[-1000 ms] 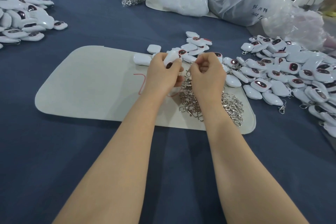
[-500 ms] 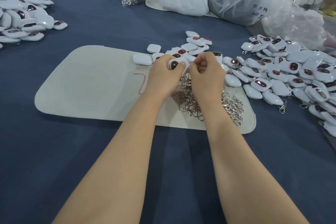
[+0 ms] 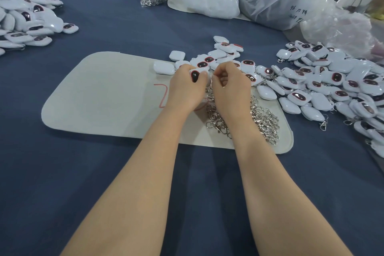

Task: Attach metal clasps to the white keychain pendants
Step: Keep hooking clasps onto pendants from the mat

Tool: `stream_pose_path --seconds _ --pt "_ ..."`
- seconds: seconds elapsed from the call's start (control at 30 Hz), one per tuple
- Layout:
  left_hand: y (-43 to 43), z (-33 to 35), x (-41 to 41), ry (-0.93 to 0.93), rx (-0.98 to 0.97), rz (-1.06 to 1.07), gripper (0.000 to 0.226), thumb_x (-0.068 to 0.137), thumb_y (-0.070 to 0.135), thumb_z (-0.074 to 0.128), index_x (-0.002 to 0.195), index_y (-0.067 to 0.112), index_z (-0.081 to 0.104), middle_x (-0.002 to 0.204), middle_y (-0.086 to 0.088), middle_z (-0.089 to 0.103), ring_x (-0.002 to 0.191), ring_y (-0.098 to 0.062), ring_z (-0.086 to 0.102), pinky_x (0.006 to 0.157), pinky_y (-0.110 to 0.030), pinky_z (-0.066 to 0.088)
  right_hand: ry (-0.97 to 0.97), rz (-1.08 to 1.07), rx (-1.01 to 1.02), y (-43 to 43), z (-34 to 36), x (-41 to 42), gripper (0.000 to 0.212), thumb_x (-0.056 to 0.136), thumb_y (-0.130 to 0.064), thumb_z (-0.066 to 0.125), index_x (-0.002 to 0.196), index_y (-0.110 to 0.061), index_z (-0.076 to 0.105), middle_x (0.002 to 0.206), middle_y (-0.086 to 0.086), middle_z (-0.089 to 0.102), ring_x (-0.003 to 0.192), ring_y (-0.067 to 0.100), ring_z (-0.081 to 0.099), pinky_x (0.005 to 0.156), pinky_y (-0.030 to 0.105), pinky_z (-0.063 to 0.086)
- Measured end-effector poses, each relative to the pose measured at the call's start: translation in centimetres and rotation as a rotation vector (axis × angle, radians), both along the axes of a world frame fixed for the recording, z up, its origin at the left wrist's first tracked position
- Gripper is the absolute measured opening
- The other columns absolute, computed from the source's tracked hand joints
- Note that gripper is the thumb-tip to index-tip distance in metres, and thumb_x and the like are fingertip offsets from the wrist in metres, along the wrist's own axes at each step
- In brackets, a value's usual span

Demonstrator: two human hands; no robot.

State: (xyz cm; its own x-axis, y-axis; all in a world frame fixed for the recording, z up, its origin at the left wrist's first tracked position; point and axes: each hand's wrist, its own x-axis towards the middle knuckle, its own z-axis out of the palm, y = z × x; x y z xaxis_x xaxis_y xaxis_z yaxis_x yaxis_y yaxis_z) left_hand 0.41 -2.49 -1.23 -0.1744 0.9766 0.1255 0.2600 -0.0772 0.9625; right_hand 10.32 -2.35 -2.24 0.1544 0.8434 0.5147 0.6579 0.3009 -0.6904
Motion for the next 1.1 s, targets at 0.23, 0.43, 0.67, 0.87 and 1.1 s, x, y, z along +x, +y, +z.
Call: stream_pose_path --seconds 0.23,0.43,0.67,0.87,1.1 --pt "-0.2 -0.1 -0.1 0.087 0.058 0.01 0.007 0.092 0.018 0.054 0.092 0.011 0.051 0.078 0.002 0.051 0.077 -0.019 0.047 0.062 -0.024 0.03 -0.1 0.0 -0.016 0.1 0.1 -0.2 0.009 0.082 0.001 0.052 0.083 -0.005 0.059 0.073 0.0 0.055 0.071 0.02 0.049 0.068 0.032 0.04" --pt "-0.4 -0.1 -0.1 0.2 0.155 -0.007 0.016 0.094 0.022 0.054 0.096 0.006 0.057 0.083 0.0 0.058 0.078 -0.02 0.05 0.063 -0.026 0.034 -0.118 -0.016 -0.023 -0.1 0.1 -0.1 0.011 0.084 0.001 0.05 0.085 -0.004 0.059 0.075 0.001 0.055 0.072 0.02 0.049 0.07 0.035 0.04" --pt "0.1 0.1 -0.2 -0.334 -0.105 -0.053 0.016 0.094 0.021 0.055 0.084 0.011 0.048 0.066 -0.002 0.043 0.05 -0.016 0.041 0.052 -0.024 0.036 0.185 0.07 -0.053 -0.2 0.5 -0.4 0.016 0.088 -0.004 0.054 0.099 -0.016 0.054 0.088 -0.013 0.058 0.083 0.001 0.055 0.081 0.021 0.047" --pt "0.2 0.4 -0.2 -0.653 -0.254 -0.061 0.022 0.093 0.019 0.06 0.074 0.013 0.049 0.049 0.004 0.044 0.035 -0.003 0.04 0.036 -0.014 0.034 0.303 0.059 0.004 -0.4 0.7 -0.7 0.016 0.091 -0.004 0.053 0.092 -0.02 0.054 0.08 -0.018 0.056 0.074 -0.008 0.054 0.071 0.004 0.039" --pt "-0.1 1.1 -0.5 -0.874 -0.305 -0.001 0.019 0.093 0.011 0.058 0.074 0.011 0.055 0.044 0.004 0.049 0.033 -0.003 0.043 0.038 -0.013 0.039 0.21 -0.007 0.062 -0.7 0.9 -0.7 0.008 0.09 -0.003 0.054 0.093 -0.008 0.059 0.079 -0.011 0.059 0.074 0.007 0.055 0.072 0.014 0.044"
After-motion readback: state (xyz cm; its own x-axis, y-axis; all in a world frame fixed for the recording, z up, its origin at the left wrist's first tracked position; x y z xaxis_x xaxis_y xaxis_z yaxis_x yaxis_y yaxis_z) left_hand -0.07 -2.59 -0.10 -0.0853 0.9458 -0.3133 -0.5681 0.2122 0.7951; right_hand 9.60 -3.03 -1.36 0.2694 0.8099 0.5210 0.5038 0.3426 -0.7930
